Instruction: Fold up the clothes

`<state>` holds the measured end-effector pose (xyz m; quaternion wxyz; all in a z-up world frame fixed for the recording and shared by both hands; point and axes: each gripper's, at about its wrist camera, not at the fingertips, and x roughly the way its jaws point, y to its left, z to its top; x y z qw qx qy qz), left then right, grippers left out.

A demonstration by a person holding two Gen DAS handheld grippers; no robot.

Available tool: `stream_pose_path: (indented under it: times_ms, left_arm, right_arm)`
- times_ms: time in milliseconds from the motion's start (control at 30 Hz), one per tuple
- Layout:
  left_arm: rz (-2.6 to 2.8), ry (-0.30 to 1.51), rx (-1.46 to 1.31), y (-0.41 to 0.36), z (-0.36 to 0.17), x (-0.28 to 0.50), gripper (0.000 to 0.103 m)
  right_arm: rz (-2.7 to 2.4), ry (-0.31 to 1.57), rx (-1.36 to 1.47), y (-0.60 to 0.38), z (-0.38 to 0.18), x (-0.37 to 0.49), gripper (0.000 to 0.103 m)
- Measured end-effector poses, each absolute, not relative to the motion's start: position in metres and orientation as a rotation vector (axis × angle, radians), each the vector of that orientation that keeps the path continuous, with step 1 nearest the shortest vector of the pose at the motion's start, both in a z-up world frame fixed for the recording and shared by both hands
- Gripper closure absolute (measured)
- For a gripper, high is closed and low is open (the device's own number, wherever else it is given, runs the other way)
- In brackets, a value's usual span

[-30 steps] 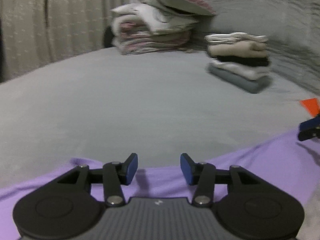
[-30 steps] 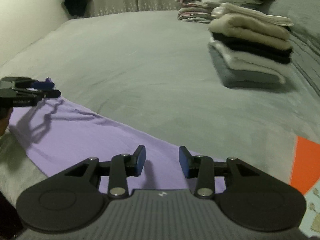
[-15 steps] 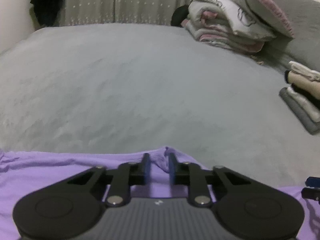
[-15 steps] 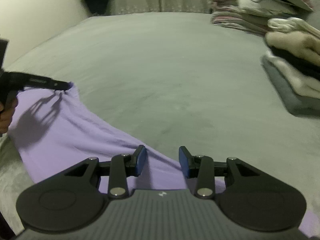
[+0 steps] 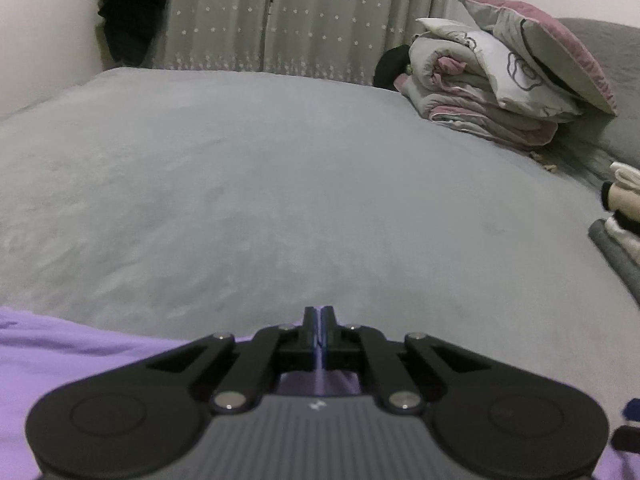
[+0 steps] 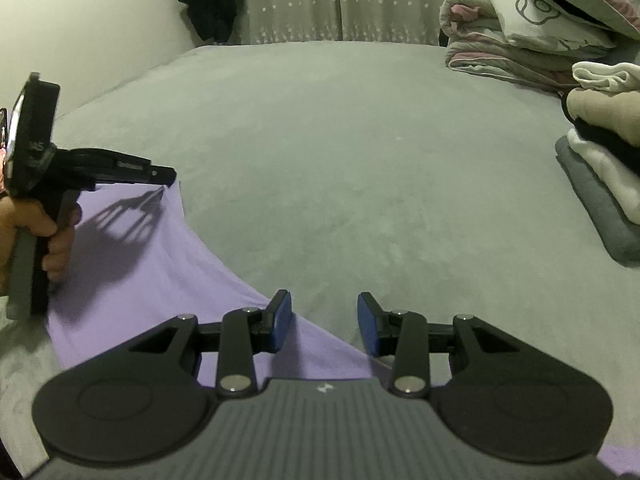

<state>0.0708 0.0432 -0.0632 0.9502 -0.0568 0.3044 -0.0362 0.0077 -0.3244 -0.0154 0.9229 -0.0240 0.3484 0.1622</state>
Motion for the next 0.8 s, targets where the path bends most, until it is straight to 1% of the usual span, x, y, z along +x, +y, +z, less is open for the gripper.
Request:
stream_pose_path:
  times_ms: [300, 533, 600, 667, 733, 767, 800]
  left_arm:
    - [-0.043, 0.497, -0.179, 0.048, -0.054, 0.055, 0.102]
    - [-0.021, 0.382, -0.209, 0.048, -0.047, 0.039, 0.102]
    - [-0.015, 0.378, -0.201, 0.047, -0.048, 0.041, 0.102]
    - [-0.007, 0.412, -0.197, 0.045, -0.053, 0.048, 0.102]
    - [0.008, 0.468, -0.203, 0.046, -0.060, 0.058, 0.102]
    - [0.019, 0.497, -0.206, 0.046, -0.063, 0.063, 0.102]
    - [0.037, 0.537, -0.215, 0.048, -0.067, 0.070, 0.102]
  right_arm:
    - [0.369, 0.724, -0.036, -0.331, -0.010, 0.003, 0.062]
    - [0.388, 0.743, -0.091, -0.346, -0.009, -0.001, 0.062]
    - [0.385, 0.758, -0.094, -0.350, -0.011, -0.002, 0.062]
    - [0.383, 0.781, -0.098, -0.352, -0.014, -0.001, 0.062]
    - [0.372, 0.801, -0.112, -0.350, -0.018, -0.001, 0.069]
    - [0.366, 0.811, -0.119, -0.348, -0.019, -0.001, 0.075]
    - [0.361, 0.820, -0.127, -0.347, -0.021, -0.001, 0.087]
